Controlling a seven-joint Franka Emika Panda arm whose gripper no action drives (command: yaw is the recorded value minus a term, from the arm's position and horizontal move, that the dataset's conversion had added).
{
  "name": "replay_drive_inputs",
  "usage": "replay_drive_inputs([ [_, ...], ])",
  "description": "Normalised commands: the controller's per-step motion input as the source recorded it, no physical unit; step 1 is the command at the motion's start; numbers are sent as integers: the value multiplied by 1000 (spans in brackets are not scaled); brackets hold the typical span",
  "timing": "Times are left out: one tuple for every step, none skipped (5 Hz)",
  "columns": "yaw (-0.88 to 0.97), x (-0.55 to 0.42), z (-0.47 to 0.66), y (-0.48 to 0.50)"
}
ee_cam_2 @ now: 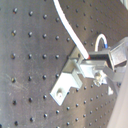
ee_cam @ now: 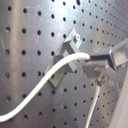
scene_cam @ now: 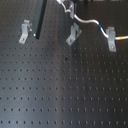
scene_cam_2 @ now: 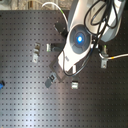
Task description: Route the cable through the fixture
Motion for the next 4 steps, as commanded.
replay_drive_inputs([
  [777, 5, -90, 4],
  [871, -2, -94, 6],
  [880, 1, -73, 1],
  [888, 0, -26, 0],
])
